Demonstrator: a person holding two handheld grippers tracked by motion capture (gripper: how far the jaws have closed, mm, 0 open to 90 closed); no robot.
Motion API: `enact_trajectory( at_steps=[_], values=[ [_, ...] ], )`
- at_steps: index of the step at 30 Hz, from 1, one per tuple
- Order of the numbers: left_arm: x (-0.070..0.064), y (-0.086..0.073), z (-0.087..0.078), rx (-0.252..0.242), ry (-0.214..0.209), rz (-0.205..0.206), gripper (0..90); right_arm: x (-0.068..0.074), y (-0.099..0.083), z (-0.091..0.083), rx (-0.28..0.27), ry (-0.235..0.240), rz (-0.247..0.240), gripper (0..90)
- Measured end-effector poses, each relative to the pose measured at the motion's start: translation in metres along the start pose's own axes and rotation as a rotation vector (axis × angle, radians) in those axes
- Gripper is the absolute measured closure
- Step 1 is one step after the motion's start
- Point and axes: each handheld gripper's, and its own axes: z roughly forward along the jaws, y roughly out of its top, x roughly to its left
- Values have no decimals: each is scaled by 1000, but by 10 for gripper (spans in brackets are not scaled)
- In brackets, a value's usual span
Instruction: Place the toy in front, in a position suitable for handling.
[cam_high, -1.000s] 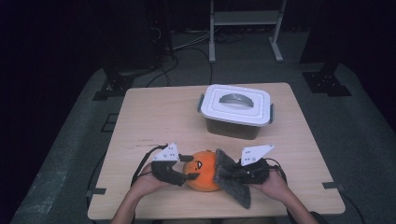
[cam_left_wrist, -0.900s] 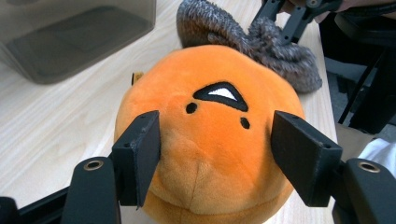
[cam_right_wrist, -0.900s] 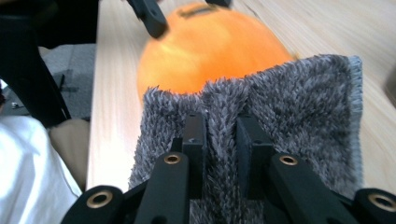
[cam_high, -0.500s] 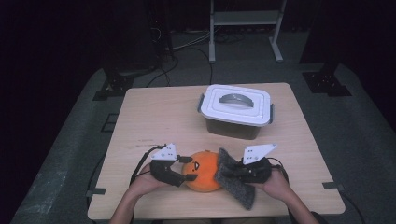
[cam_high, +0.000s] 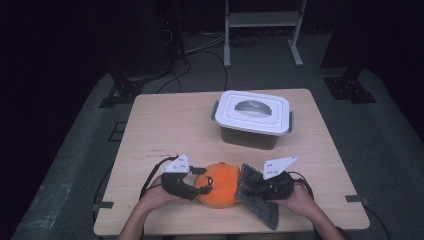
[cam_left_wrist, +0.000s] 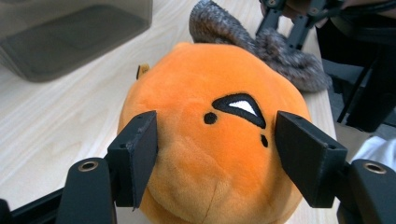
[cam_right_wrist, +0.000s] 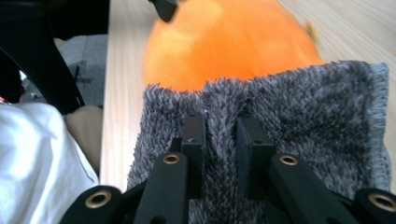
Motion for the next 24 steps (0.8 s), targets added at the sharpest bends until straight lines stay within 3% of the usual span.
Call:
enact_trajectory(
  at_steps=[4,5,6,10,13,15,17,24],
  values=[
    [0,-1,-1,11,-10,5,318,-4,-1,-6,-6,-27,13,746],
    [0,-1,-1,13,-16,12,323,-6,3,-11,-56,-43,23,747],
    [-1,-1,-1,15,-20,13,323,-6,3,-11,-56,-43,23,747],
    [-2,0,2,13,-38,18,319,-3,22,-13,-172,-40,13,744],
    [-3,1,1,18,-38,21,309,-2,24,-6,-156,-44,5,739],
    [-5,5,1,29,-41,35,261,3,19,10,-95,-33,-4,745],
    [-6,7,1,34,-38,33,182,6,16,14,-100,-19,6,747],
    [-11,9,8,49,-3,63,183,10,13,12,-86,-15,-5,747]
  ],
)
